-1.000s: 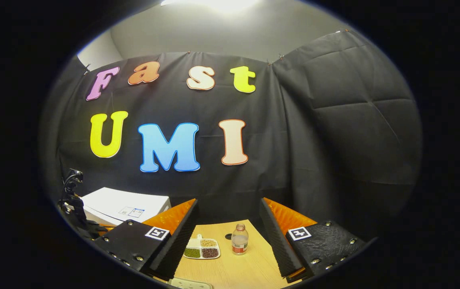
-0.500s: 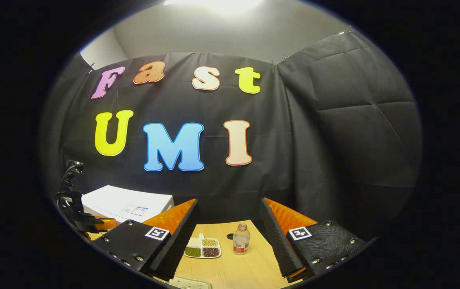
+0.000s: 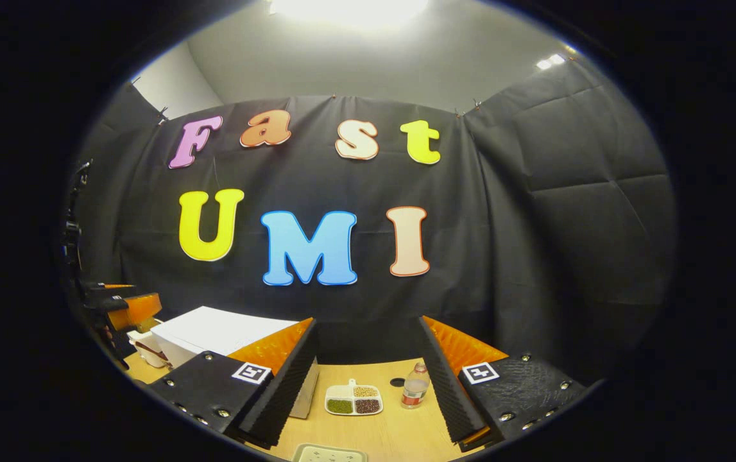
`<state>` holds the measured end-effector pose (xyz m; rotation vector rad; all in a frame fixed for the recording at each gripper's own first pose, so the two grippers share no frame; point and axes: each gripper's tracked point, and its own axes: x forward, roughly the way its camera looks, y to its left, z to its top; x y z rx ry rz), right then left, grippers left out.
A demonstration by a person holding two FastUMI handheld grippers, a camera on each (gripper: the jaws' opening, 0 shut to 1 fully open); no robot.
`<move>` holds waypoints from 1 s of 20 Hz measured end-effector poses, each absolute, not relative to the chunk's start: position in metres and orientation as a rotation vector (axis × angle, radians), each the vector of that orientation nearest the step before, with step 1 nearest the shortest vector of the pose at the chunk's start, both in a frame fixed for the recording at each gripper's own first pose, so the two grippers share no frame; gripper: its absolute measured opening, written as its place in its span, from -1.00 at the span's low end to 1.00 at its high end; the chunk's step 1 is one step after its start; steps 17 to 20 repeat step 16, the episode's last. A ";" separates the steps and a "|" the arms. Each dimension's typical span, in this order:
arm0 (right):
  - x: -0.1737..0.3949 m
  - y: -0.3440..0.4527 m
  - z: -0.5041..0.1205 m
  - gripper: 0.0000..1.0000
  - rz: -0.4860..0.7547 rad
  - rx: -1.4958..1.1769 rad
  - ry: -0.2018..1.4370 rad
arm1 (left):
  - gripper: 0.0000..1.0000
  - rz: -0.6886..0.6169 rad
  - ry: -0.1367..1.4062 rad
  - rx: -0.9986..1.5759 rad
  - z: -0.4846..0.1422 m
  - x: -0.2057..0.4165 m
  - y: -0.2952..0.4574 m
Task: Open the microwave oven with the left hand, put the food in, and close the microwave oven.
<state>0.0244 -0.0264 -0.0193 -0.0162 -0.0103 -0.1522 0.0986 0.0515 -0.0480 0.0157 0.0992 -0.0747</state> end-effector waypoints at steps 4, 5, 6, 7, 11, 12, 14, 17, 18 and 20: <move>0.015 0.003 0.005 0.87 -0.100 0.004 -0.008 | 0.96 -0.059 0.033 -0.005 0.007 0.055 0.079; 0.014 0.009 0.010 0.88 -0.087 0.013 0.002 | 0.96 -0.057 0.026 -0.019 0.015 0.047 0.085; 0.012 0.015 0.017 0.90 -0.077 0.025 0.005 | 0.87 -0.054 0.018 -0.031 0.024 0.041 0.091; 0.010 0.020 0.026 0.90 -0.073 0.037 0.003 | 0.92 -0.048 0.010 -0.038 0.032 0.036 0.099; 0.003 0.042 0.048 0.87 -0.057 0.016 -0.016 | 0.87 -0.068 0.007 -0.065 0.045 0.024 0.113; 0.000 0.047 0.051 0.87 -0.052 0.005 -0.016 | 0.87 -0.079 0.007 -0.070 0.048 0.023 0.114; -0.005 0.055 0.059 0.87 -0.057 -0.005 -0.024 | 0.91 -0.083 -0.018 -0.059 0.059 0.022 0.122; -0.007 0.064 0.061 0.87 -0.062 -0.011 -0.026 | 0.87 -0.084 -0.030 -0.049 0.065 0.023 0.128; -0.007 0.064 0.061 0.87 -0.062 -0.011 -0.026 | 0.87 -0.084 -0.030 -0.049 0.065 0.023 0.128; -0.007 0.064 0.061 0.87 -0.062 -0.011 -0.026 | 0.87 -0.084 -0.030 -0.049 0.065 0.023 0.128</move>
